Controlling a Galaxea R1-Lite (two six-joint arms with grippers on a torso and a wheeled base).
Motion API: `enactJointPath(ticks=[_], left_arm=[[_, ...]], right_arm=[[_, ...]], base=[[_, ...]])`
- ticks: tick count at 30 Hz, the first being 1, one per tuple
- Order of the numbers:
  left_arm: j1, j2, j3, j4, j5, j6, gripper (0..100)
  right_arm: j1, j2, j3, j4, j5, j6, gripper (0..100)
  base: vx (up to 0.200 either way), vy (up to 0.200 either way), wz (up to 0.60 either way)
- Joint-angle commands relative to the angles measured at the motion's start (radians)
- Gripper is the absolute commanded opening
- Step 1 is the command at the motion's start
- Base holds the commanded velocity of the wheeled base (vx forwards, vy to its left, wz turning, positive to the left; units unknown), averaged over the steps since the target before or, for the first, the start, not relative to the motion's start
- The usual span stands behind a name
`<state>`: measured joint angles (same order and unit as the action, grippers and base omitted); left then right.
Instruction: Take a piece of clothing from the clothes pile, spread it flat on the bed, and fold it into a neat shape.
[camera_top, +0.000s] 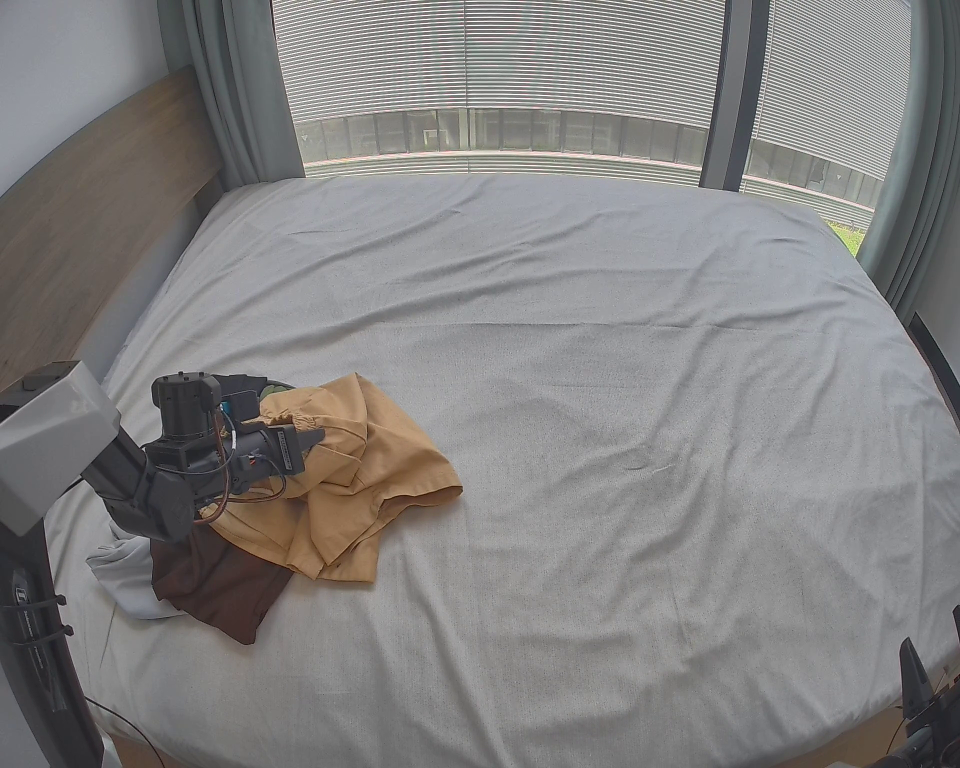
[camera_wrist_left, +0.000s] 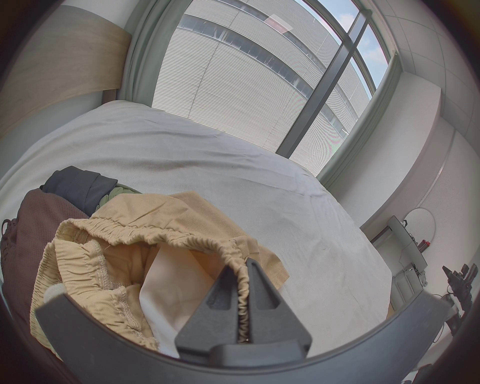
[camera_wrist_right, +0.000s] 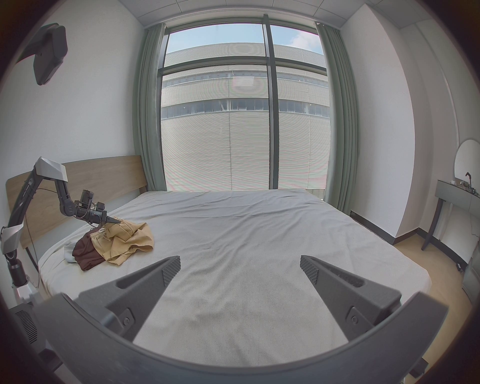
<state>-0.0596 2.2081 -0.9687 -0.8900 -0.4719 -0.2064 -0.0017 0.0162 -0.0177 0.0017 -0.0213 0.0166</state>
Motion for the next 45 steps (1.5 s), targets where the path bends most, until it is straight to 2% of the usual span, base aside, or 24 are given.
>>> enactJointPath(ticks=[1, 6, 11, 15, 22, 25, 30, 37, 45], left_arm=[[0.0, -0.001, 0.004, -0.007, -0.002, 0.001, 0], [0.006, -0.007, 0.018, -0.053, -0.013, -0.041, 0], [0.007, -0.036, 0.028, -0.115, -0.011, -0.211, 0], [0.01, -0.097, 0.088, -0.161, -0.011, -0.343, 0], [0.021, -0.169, 0.171, -0.195, -0.013, -0.441, 0], [0.032, -0.196, 0.222, -0.222, -0.03, -0.539, 0], [0.044, -0.185, 0.255, -0.311, -0.062, -0.627, 0], [0.046, -0.123, 0.252, -0.523, -0.048, -0.814, 0], [0.007, -0.114, 0.251, -0.541, -0.048, -0.955, 0]], right_arm=[[0.0, -0.016, 0.016, 0.0, 0.0, 0.0, 100], [0.0, -0.016, 0.016, 0.0, 0.0, 0.0, 100], [0.0, -0.016, 0.016, 0.0, 0.0, 0.0, 100], [0.0, -0.016, 0.016, 0.0, 0.0, 0.0, 100], [0.0, -0.016, 0.016, 0.0, 0.0, 0.0, 100], [0.0, -0.016, 0.016, 0.0, 0.0, 0.0, 100], [-0.001, -0.016, 0.016, 0.001, 0.0, -0.001, 100], [-0.001, -0.016, 0.016, 0.0, 0.0, 0.005, 100], [0.0, -0.016, 0.016, 0.0, 0.0, 0.005, 100]], base=[[0.0, 0.0, 0.0], [0.0, 0.0, 0.0], [0.0, 0.0, 0.0], [0.0, 0.0, 0.0], [0.0, 0.0, 0.0], [0.0, 0.0, 0.0], [0.0, 0.0, 0.0], [0.0, 0.0, 0.0], [0.0, 0.0, 0.0]])
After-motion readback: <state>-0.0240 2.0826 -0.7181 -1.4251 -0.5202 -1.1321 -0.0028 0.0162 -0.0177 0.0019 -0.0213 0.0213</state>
